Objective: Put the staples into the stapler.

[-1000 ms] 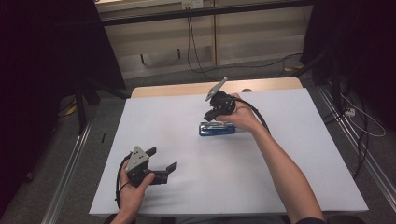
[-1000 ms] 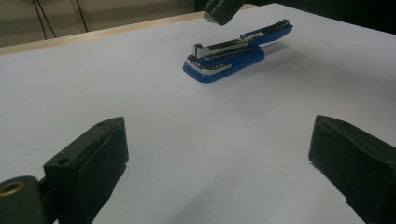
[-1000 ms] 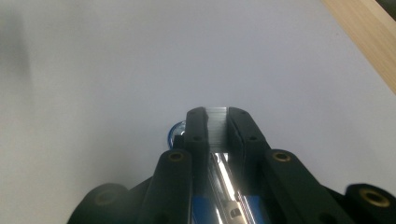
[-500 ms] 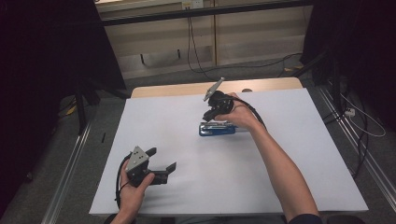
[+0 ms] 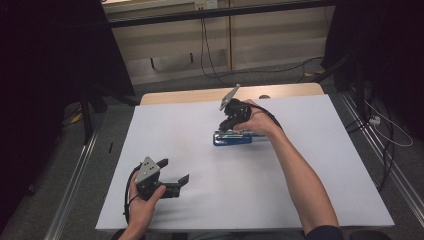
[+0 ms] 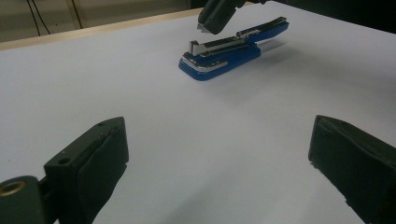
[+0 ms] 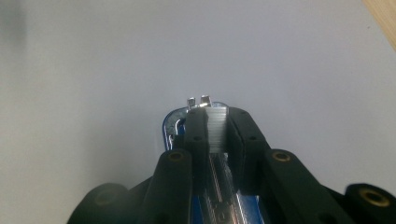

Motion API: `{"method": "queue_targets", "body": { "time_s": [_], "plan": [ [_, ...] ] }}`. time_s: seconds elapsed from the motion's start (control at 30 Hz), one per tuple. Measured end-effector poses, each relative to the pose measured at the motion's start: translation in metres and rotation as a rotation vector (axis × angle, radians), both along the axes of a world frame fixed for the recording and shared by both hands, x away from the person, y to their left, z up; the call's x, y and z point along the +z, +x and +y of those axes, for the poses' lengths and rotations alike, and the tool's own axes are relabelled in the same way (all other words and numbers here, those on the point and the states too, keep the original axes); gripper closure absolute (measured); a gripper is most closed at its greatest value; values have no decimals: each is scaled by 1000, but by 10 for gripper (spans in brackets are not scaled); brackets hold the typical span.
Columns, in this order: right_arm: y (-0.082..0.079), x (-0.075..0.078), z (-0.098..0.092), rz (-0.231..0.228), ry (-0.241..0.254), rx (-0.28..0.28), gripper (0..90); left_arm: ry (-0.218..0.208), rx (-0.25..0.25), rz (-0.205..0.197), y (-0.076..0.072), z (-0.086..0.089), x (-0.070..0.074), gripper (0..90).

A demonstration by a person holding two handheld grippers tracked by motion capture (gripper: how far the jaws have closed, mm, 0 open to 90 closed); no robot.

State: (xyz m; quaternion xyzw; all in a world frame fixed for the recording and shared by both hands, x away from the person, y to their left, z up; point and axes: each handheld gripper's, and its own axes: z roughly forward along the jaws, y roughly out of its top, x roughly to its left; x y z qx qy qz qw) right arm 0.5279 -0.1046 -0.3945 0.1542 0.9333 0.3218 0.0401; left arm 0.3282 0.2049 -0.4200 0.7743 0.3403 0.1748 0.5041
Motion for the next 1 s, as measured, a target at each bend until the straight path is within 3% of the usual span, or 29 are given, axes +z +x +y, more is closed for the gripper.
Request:
{"method": "queue_targets", "body": {
  "time_s": [0.53,1.0],
  "plan": [
    [0,-6,0,-42,-8,96,793,-2,3,-1,0,1,0,51],
    [0,-10,2,-53,-13,125,793,-3,2,-3,0,1,0,51]
  ]
}}
